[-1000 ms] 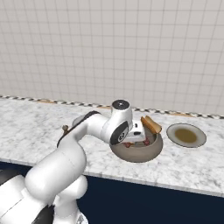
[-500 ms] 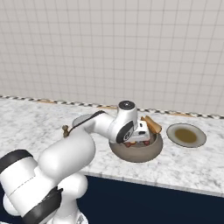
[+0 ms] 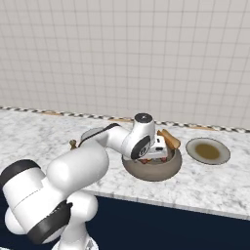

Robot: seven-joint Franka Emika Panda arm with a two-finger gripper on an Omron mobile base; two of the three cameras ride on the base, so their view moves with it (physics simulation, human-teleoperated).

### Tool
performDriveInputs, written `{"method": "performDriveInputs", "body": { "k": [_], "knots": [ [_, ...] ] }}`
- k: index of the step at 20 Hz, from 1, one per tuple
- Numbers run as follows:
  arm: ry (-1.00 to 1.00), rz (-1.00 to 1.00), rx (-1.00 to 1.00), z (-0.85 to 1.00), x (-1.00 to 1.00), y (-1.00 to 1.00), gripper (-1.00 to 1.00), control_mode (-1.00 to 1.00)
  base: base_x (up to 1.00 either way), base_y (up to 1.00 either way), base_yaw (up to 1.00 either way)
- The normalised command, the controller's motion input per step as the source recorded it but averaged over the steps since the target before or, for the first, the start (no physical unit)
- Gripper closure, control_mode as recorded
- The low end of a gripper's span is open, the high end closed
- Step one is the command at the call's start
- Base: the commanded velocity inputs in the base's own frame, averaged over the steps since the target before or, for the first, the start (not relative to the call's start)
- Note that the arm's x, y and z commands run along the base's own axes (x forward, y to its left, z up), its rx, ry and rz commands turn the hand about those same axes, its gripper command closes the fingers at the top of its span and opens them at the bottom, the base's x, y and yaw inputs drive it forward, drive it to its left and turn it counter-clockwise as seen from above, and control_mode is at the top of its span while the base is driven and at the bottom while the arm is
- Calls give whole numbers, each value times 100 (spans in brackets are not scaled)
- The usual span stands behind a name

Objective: Place one bun and one sausage from the bowl on each plate.

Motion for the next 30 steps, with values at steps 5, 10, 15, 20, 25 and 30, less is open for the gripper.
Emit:
{"method": "performDriveInputs", "body": {
  "k": [5,10,15,20,25,30],
  "knots": [
    [0,0,0,0,0,0,-100,-100,0,0,0],
    [0,0,0,0,0,0,100,-100,0,0,0],
    [0,0,0,0,0,2,100,-100,0,0,0],
    [-1,0,4,40,-32,0,100,-100,0,0,0],
    [-3,0,0,77,-35,23,100,-100,0,0,0],
    [-9,0,1,59,33,92,100,-100,0,0,0]
  ]
}}
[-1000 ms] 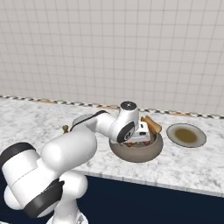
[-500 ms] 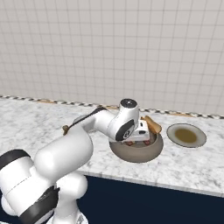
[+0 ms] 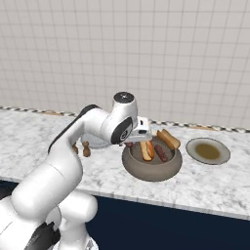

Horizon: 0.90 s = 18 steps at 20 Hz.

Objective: Place one bun and one sausage from the bowl on each plate.

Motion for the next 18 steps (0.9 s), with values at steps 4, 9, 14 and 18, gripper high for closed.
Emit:
{"method": "performDriveInputs", "body": {
  "k": [4,9,14,18],
  "knots": [
    [-1,-4,2,7,91,93,100,-100,0,0,0],
    [0,-20,2,-3,99,100,100,-100,0,0,0],
    [0,-14,1,-34,100,86,100,-100,0,0,0],
    [9,0,3,-31,89,58,100,-100,0,0,0]
  ]
}}
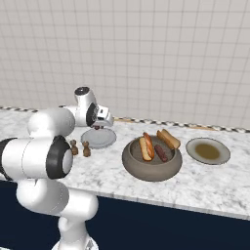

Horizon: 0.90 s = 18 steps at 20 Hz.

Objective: Place one bun and one sausage from the bowl on each plate.

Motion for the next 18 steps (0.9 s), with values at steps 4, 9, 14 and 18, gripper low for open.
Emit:
{"method": "performDriveInputs", "body": {
  "k": [4,9,14,18],
  "knots": [
    [27,0,2,-38,34,33,100,-100,0,0,0],
    [18,0,1,-38,10,38,100,-100,0,0,0],
    [1,0,0,-29,0,15,100,-100,0,0,0],
    [0,0,0,-35,0,0,100,-100,0,0,0]
  ]
}}
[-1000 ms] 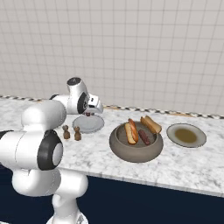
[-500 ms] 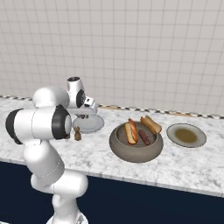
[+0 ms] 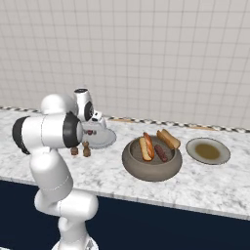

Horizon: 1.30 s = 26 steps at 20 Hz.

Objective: Place one bun and one sausage from the bowl on each plate.

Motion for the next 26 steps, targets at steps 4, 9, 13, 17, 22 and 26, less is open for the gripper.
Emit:
{"method": "performDriveInputs", "body": {
  "k": [4,9,13,17,22,26],
  "knots": [
    [0,0,0,-24,0,0,100,-100,0,0,0],
    [0,0,0,-22,0,0,100,-100,0,0,0],
    [0,0,0,-27,0,0,100,-100,0,0,0],
    [0,0,0,-19,0,0,100,-100,0,0,0],
    [0,0,0,-1,0,0,-100,-100,0,0,0],
    [-1,0,0,3,0,0,-100,-100,0,0,0]
  ]
}}
